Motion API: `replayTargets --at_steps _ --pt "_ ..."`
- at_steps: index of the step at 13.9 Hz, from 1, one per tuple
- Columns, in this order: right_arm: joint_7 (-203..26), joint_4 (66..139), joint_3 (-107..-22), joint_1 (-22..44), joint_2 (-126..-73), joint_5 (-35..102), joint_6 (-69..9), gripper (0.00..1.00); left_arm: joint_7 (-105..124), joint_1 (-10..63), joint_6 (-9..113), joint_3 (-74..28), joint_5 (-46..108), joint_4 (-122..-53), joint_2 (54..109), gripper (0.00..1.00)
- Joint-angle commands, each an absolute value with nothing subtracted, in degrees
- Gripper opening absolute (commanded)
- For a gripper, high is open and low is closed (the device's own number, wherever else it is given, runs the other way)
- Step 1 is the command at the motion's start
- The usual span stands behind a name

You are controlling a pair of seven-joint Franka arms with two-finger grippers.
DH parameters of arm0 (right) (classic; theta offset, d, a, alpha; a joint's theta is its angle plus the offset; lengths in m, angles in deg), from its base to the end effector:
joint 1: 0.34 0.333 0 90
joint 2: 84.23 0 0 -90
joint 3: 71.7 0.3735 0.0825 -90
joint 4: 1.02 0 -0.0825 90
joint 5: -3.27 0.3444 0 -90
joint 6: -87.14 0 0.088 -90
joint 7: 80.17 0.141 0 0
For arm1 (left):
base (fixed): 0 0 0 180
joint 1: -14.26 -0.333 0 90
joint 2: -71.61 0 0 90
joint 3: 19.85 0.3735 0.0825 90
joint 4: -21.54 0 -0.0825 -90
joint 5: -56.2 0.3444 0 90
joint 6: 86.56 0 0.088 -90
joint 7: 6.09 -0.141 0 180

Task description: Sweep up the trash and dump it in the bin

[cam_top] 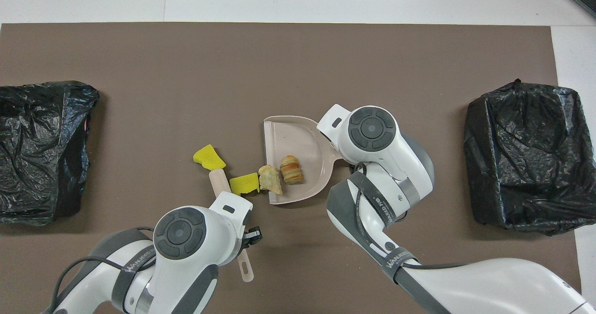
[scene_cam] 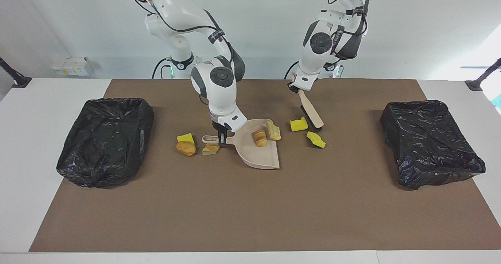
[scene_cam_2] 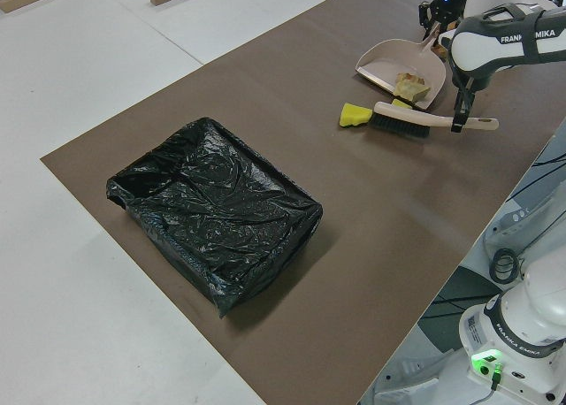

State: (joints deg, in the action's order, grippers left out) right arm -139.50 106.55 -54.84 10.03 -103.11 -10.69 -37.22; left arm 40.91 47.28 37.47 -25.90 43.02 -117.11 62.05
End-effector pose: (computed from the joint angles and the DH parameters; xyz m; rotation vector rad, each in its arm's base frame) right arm 0.5543 0.2513 0.3852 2.0807 2.2221 -0.0698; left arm 0.3120 -0.2742 0.4144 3.0373 0.4252 -0.2738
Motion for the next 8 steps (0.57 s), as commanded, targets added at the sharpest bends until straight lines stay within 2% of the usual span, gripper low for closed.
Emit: replayTargets --at_steps 1,5,8 --pt "-140.56 107.79 -54.47 9.77 -103.83 -12.9 -37.75 0.0 40.22 49.85 41.84 -25.3 40.39 -114.97 64.13 0.0" --pt "-140.38 107.79 -54.47 9.51 -103.92 -13.52 -37.75 0.0 40.14 50.29 46.22 -25.39 36.26 -109.95 67.74 0.0" --pt "-136.54 105.08 -54.39 11.17 -103.92 -19.74 -31.19 0.0 40.22 50.29 49.58 -25.39 34.49 -106.01 70.72 0.0"
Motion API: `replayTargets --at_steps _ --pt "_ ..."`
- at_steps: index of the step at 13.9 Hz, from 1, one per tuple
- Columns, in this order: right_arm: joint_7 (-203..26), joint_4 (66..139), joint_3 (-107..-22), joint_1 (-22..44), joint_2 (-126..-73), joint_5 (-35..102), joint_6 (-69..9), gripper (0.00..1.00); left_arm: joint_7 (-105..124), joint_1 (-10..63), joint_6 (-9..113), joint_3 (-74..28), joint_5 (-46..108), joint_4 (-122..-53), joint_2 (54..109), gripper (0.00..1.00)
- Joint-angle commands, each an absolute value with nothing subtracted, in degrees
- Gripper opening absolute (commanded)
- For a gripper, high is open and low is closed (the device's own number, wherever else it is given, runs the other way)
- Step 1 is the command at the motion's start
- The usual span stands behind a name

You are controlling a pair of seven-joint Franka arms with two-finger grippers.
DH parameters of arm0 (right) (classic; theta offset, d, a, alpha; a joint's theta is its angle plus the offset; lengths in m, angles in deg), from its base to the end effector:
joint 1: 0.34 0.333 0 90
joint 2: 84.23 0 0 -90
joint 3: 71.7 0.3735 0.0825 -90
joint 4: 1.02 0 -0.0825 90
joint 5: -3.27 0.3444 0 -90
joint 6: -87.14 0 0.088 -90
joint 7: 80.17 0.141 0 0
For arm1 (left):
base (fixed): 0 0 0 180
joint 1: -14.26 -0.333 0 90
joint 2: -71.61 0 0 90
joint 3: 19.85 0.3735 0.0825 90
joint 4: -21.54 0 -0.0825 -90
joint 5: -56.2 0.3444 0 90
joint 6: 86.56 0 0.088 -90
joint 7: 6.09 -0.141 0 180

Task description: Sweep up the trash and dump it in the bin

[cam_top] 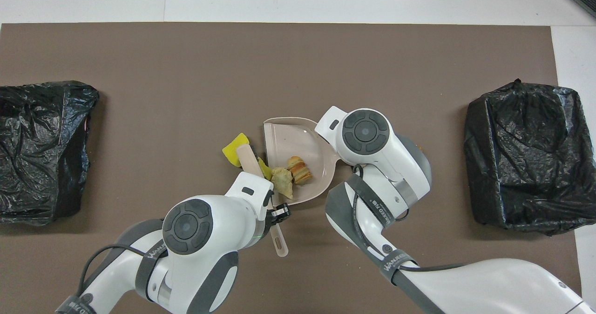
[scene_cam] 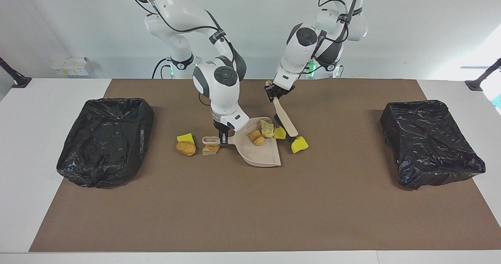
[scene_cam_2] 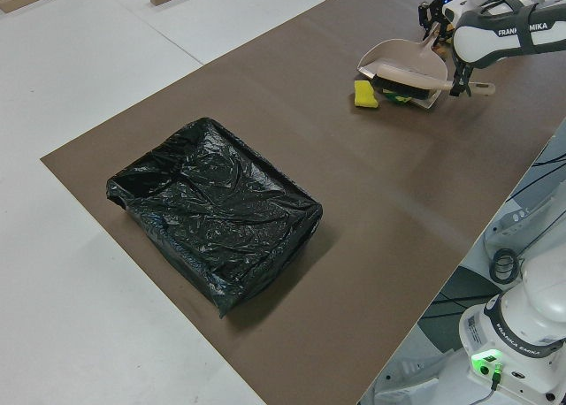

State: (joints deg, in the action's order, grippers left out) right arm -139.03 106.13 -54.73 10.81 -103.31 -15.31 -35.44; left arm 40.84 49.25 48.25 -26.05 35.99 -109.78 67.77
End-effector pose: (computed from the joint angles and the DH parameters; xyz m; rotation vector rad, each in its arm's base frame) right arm 0.5524 0.2531 0.3845 1.9840 2.2279 -0.1295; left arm 0.3578 -0.3315 0.4400 2.8255 0.4761 -0.1274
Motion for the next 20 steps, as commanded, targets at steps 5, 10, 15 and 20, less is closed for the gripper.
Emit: replayTargets --at_steps 5,10,15,20 --pt "-132.56 103.66 -54.47 13.37 -103.48 -24.58 -25.2 0.0 34.54 49.16 41.11 -24.69 34.49 -102.92 69.34 0.0" --pt "-131.59 103.75 -54.39 13.2 -103.39 -25.74 -25.1 0.0 18.0 41.34 24.99 -24.51 43.86 -98.8 68.01 0.0" --pt "-131.59 103.83 -54.3 13.02 -103.39 -25.74 -25.36 0.0 13.17 32.75 24.53 -24.51 51.8 -98.43 68.97 0.0" --pt "-131.59 103.92 -54.3 13.02 -103.39 -25.74 -25.45 0.0 8.4 33.4 30.31 -24.86 53.21 -103.42 71.88 0.0"
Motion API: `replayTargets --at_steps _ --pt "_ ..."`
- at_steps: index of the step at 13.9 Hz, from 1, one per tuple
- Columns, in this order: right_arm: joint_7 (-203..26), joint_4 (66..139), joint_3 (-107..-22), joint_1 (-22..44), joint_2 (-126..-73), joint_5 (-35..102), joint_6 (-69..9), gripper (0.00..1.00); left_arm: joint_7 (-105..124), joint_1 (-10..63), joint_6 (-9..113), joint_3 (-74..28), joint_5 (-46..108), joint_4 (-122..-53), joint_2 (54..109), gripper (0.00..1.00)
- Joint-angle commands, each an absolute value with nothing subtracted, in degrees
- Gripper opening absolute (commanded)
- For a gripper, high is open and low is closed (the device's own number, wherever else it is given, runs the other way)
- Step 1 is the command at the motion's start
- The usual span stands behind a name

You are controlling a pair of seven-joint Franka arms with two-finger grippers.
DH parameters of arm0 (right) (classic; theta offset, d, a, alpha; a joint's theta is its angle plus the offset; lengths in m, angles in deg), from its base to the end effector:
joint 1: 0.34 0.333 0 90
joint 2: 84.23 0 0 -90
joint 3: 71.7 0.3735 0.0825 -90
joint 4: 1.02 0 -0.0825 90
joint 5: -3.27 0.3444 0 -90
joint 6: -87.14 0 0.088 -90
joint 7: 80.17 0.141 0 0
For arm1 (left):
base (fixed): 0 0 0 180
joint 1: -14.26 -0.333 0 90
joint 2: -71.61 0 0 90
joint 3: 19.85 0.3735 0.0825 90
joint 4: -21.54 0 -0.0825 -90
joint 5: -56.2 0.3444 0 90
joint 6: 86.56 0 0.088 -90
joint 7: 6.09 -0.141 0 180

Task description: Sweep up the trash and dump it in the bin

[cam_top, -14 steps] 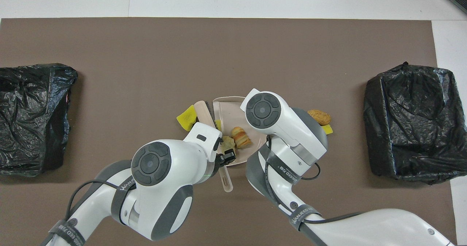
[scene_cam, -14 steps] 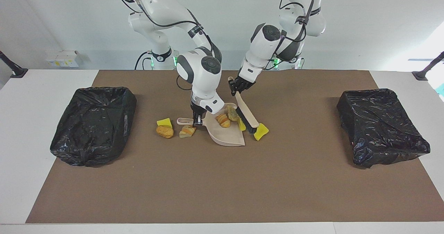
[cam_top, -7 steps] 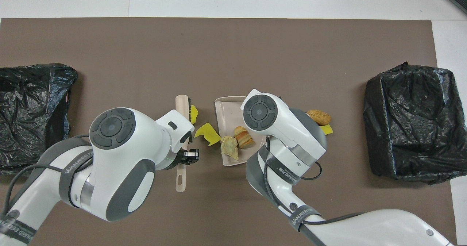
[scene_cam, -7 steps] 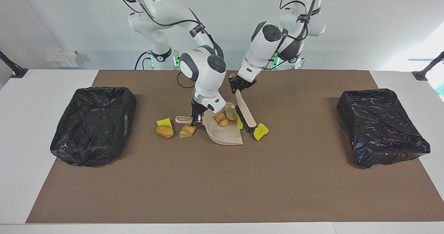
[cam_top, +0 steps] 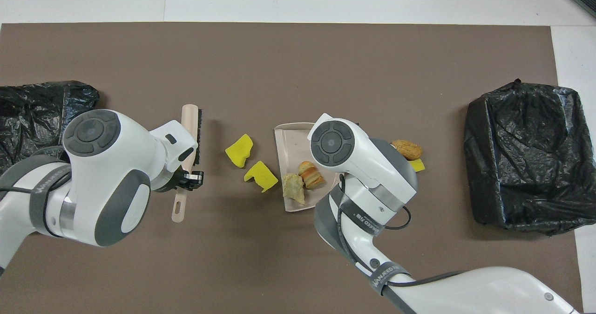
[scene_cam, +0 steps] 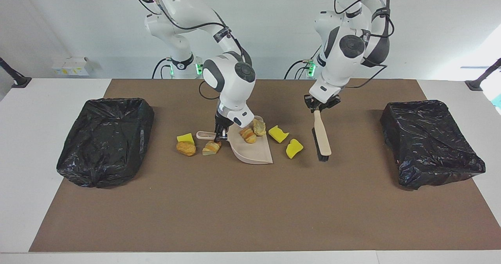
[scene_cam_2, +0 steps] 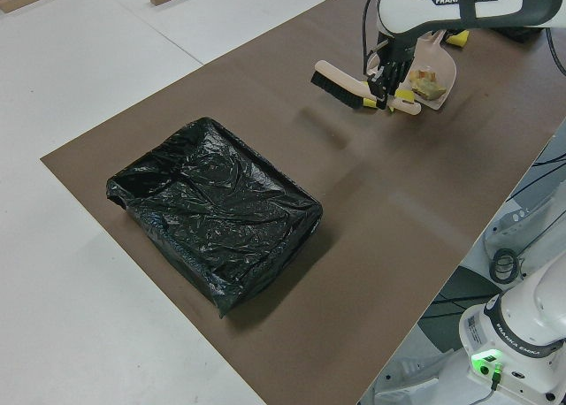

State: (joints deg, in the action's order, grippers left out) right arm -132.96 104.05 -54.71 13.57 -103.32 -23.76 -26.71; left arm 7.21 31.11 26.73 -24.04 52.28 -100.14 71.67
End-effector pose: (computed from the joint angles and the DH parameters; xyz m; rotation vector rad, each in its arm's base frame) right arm 0.5417 0.2572 0.3916 1.8970 2.1180 -0.3038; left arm 0.4509 -0.1804 0.4432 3.1130 -0.1611 -0.2480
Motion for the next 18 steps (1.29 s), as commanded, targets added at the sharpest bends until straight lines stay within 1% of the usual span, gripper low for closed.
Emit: replayTargets --at_steps 1,3,5,7,9,13,15,18 --pt "-131.59 103.92 -54.3 13.02 -103.39 -25.74 -25.45 0.0 11.71 35.59 31.9 -24.86 52.86 -105.71 71.44 0.0" --pt "-131.33 104.18 -54.21 12.85 -103.39 -25.56 -25.88 0.0 17.53 39.37 35.59 -24.95 51.03 -108.53 71.35 0.0" --pt "-130.89 104.36 -54.21 12.85 -103.39 -25.56 -26.06 0.0 19.21 41.67 36.31 -25.04 44.72 -110.38 70.3 0.0" --pt "-130.89 104.36 -54.21 12.76 -103.48 -25.21 -26.24 0.0 22.1 45.09 36.66 -25.04 37.34 -111.0 69.77 0.0" --pt "-130.8 104.8 -54.21 12.5 -103.48 -24.77 -27.72 0.0 22.91 47.65 37.8 -25.04 33.18 -110.92 69.5 0.0" --pt "-129.83 104.8 -54.21 12.49 -103.57 -23.89 -28.79 0.0 22.73 50.29 48.86 -25.21 29.75 -110.48 70.64 0.0" --pt "-129.66 104.89 -54.21 12.41 -103.66 -23.72 -28.79 0.0 22.56 50.64 49.05 -25.12 27.11 -110.21 70.73 0.0" --pt "-129.66 104.98 -54.21 12.14 -103.75 -23.37 -29.84 0.0 23.51 50.12 48.18 -24.86 27.02 -110.04 70.47 0.0"
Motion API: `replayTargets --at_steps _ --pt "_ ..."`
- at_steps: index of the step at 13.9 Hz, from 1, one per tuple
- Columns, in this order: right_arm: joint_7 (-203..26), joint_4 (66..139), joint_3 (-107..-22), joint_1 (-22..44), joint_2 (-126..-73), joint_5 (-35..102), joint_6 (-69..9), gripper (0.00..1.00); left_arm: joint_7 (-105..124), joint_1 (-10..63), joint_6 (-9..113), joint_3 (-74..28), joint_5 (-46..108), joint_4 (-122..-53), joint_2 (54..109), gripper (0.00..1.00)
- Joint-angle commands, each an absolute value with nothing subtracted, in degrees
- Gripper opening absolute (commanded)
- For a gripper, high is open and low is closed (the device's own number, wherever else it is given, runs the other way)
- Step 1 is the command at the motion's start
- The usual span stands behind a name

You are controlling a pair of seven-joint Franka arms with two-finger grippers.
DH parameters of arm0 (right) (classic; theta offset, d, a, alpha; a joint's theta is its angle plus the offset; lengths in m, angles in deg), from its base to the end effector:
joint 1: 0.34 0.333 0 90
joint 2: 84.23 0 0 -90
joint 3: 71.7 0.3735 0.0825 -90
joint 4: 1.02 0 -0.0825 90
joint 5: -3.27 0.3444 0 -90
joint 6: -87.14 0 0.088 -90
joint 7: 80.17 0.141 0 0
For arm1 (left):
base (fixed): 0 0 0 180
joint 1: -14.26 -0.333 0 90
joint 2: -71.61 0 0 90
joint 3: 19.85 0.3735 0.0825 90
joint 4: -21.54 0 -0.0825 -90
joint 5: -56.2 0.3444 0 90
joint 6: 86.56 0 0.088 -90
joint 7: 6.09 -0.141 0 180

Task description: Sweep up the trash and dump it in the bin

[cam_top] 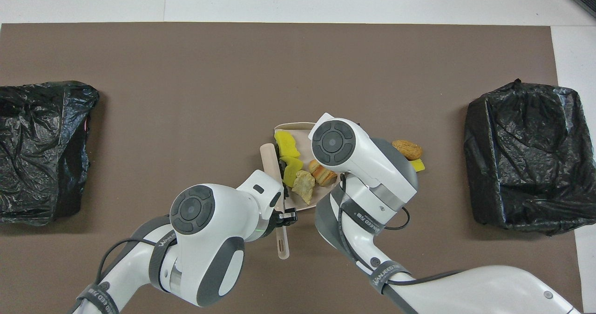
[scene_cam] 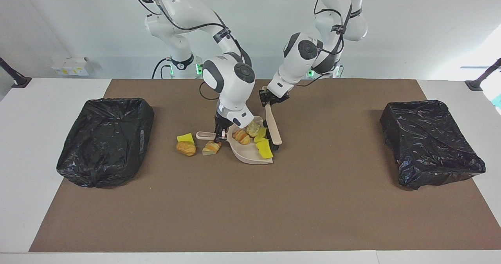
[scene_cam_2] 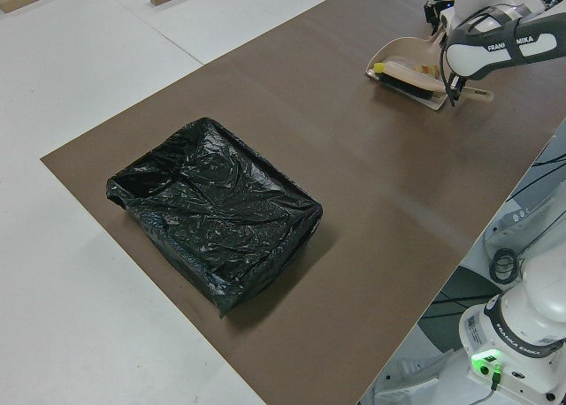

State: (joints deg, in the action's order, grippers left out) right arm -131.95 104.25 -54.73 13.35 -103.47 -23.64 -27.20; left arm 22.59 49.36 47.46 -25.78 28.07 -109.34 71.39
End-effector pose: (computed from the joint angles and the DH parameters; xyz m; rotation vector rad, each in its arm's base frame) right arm 0.5427 0.2558 0.3891 1.9203 2.1009 -0.2965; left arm 0.3612 -0.3395 0.4130 2.7991 0.1666 -0.2258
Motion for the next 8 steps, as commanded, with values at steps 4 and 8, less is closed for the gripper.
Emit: replayTargets --at_steps 4,8 --pt "-130.8 105.59 -54.12 10.12 -104.1 -21.08 -31.6 0.0 26.86 51.26 47.82 -25.04 27.02 -111.97 69.15 0.0" --pt "-132.12 105.68 -54.21 9.77 -104.19 -16.16 -33.0 0.0 24.15 53.02 48.35 -24.95 28.5 -110.04 69.85 0.0"
